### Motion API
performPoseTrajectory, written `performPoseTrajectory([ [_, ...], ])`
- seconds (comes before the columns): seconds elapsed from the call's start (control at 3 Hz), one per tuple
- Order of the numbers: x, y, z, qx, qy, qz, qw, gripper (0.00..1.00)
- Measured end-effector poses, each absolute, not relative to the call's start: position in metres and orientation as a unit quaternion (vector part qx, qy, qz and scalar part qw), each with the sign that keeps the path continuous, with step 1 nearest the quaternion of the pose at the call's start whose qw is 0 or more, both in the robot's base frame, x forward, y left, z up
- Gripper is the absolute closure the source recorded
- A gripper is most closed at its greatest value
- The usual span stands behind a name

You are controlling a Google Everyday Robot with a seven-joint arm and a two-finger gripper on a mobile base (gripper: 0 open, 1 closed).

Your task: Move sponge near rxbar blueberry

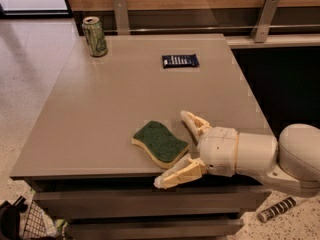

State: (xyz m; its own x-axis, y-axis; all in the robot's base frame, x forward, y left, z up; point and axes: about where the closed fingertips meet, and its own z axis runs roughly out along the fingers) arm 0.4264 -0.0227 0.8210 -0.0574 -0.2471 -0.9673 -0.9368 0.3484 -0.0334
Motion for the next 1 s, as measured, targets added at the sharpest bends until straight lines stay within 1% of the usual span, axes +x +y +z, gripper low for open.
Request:
performPoseTrajectory([
  [0.33, 0.4258, -0.0199, 0.8157, -0.459, 0.642, 0.340, 0.511, 0.18],
  [0.67, 0.4251, -0.0173, 0.8155, -0.461, 0.641, 0.341, 0.511, 0.49],
  [1.0, 0.4247, -0.0158, 0.8160, -0.462, 0.640, 0.341, 0.510, 0.72],
])
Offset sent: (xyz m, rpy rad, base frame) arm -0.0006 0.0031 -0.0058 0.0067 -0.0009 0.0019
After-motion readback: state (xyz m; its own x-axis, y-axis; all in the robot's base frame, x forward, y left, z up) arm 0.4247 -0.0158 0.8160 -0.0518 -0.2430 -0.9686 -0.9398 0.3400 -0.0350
